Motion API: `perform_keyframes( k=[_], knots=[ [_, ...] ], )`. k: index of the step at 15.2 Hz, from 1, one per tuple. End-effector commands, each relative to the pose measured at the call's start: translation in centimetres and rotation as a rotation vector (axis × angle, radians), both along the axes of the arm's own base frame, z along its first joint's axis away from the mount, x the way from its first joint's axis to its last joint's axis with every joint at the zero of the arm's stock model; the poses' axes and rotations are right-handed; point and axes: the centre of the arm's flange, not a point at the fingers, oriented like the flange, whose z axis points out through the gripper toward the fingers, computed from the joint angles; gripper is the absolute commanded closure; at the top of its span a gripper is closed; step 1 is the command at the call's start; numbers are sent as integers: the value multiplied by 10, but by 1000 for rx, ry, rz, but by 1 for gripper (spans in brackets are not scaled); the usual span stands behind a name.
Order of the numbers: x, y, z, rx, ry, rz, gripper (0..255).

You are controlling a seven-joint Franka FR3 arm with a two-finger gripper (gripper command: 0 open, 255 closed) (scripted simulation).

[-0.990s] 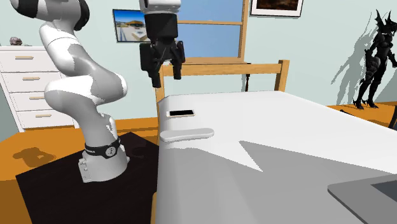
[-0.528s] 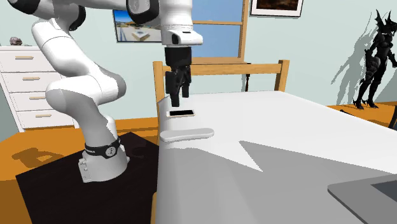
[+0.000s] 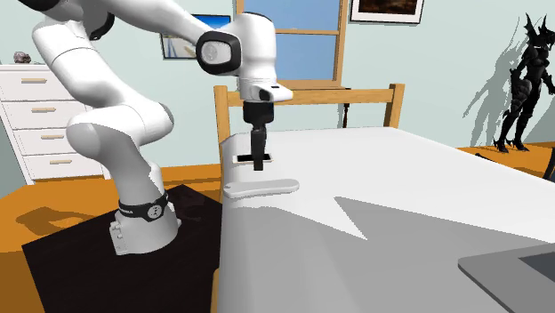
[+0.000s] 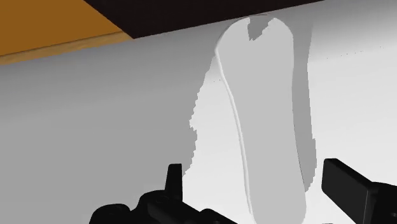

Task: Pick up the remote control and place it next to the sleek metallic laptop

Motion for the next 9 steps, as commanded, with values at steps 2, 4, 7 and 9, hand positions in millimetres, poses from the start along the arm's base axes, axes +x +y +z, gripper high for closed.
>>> perform_keyframes(
  k=[2,4,7,9],
  knots=[
    [-16,23,-32,-13,-6,97,0],
    [-25,33,-48,-21,-9,145,0],
    [-25,32,-64,-21,-9,145,0],
    [-25,32,-75,-21,-9,145,0]
  ],
)
